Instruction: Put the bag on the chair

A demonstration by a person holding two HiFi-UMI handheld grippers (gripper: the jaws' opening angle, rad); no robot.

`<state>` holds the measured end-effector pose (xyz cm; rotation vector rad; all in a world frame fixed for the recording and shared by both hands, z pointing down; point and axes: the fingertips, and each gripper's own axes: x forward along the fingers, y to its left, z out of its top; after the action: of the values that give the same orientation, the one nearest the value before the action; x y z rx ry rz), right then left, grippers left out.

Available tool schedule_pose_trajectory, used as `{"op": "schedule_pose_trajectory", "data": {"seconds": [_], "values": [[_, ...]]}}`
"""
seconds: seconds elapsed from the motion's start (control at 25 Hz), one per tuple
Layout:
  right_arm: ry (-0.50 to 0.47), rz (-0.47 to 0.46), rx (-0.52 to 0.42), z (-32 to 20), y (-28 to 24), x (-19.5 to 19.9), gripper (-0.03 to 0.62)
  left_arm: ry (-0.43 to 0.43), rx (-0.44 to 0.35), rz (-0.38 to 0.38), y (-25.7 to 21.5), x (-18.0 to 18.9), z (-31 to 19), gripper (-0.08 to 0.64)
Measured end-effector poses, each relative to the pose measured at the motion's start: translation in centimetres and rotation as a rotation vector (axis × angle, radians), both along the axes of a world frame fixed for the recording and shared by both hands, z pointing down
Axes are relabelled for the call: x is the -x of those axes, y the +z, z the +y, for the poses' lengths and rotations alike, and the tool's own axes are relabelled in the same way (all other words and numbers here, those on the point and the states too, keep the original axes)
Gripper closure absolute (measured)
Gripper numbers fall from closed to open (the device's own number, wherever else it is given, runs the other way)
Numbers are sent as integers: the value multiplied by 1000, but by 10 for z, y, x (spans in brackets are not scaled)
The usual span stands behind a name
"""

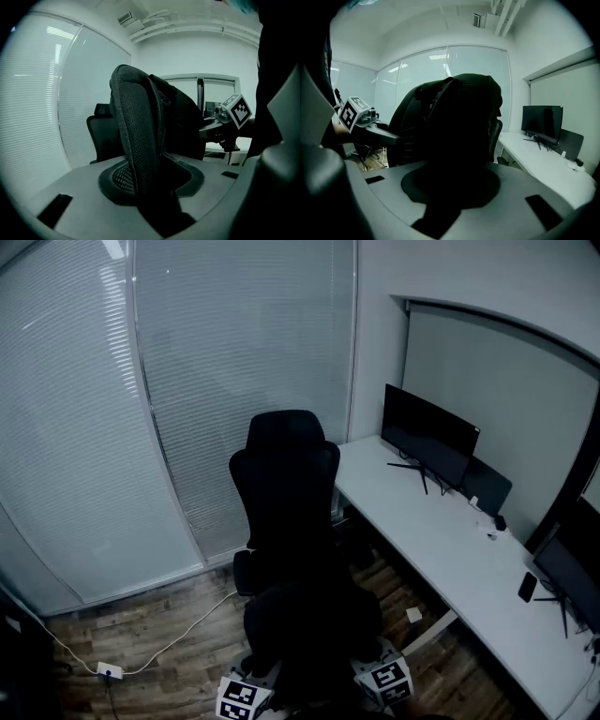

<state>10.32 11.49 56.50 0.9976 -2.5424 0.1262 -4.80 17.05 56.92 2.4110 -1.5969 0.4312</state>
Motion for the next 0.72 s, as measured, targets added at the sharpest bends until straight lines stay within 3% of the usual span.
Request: {"op": "schedule_pose_trajectory", "data": {"seconds": [0.32, 0.72], "values": [[1, -12, 22, -12, -6, 0, 472, -9, -3, -18, -3, 1, -8, 391], [-37, -27, 69, -75, -6, 3, 472, -45, 31, -19, -4, -2, -69, 391]]}}
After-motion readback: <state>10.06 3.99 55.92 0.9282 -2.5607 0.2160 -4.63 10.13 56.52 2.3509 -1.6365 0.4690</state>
